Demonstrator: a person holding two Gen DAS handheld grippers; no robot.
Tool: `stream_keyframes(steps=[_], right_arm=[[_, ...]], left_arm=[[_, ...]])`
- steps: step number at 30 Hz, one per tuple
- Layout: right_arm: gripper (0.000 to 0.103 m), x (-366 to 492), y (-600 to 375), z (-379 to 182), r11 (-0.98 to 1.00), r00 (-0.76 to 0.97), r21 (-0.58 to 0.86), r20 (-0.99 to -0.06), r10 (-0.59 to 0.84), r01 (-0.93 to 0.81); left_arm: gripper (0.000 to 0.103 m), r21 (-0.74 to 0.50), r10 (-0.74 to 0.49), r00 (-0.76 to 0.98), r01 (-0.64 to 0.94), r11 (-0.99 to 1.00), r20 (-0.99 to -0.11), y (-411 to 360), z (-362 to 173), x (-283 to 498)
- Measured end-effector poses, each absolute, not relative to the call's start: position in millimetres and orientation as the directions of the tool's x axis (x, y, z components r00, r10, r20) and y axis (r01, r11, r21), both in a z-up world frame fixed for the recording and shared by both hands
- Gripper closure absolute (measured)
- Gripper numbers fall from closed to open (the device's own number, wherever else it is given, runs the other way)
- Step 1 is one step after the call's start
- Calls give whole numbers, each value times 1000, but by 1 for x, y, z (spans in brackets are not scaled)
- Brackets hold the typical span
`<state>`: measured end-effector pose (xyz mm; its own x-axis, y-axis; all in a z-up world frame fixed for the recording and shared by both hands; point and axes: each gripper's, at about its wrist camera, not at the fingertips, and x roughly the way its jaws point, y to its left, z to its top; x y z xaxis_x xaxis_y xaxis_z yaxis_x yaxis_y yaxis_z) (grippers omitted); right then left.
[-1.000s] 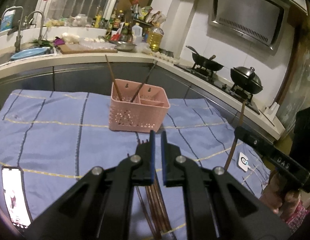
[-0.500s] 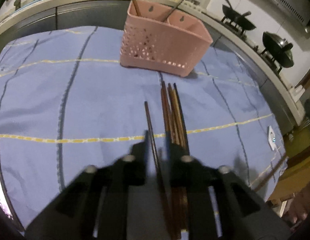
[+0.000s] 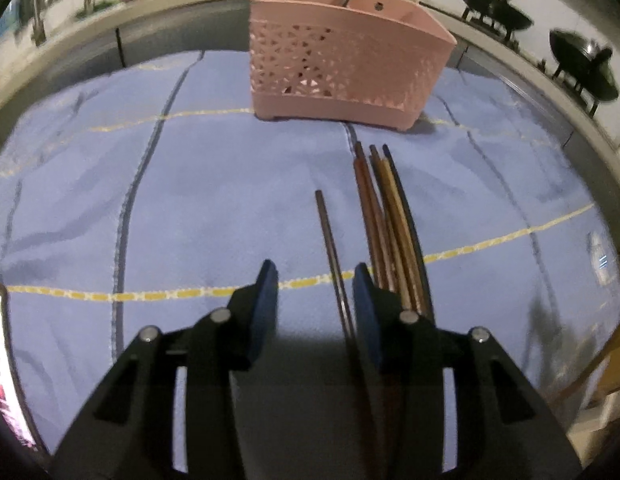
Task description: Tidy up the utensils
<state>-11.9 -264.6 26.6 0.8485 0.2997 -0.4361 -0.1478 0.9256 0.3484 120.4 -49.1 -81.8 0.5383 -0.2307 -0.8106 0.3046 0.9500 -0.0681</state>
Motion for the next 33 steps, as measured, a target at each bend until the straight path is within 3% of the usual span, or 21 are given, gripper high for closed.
stream_keyframes(steps=[2,3,6,9,13,19,24,33], right_arm=[[98,-11,-264,25,924,846,353,-440,302,-147],[98,-11,-263,24,924,845,353,-442,302,-146],[98,-13,-262,26,926,846,347,-441,299,-147],[98,-14,-262,28,928,850,342,-435,296,-149],[98,-15,-262,29,929,850,340,-435,296,-150],[98,-16,-252,31,927,842,335,-439,313,-170],[98,-18,-248,35,927,845,328,-431,317,-181],[98,-20,-247,39,929,849,324,-426,313,-179]], left_arm=[[64,31,-176,578,329,944,-797,-64,-86,110],[70,36,-184,585,344,938,-790,-67,-87,106],[94,5,-228,569,377,926,-790,-69,-86,103],[98,-37,-264,550,389,921,-793,-64,-86,103],[98,-147,-336,518,373,916,-787,-41,-82,100],[99,-213,-403,582,368,905,-706,-17,-45,85],[99,-233,-462,626,415,879,-628,-17,-11,69],[99,-242,-499,621,454,858,-605,-26,1,59]])
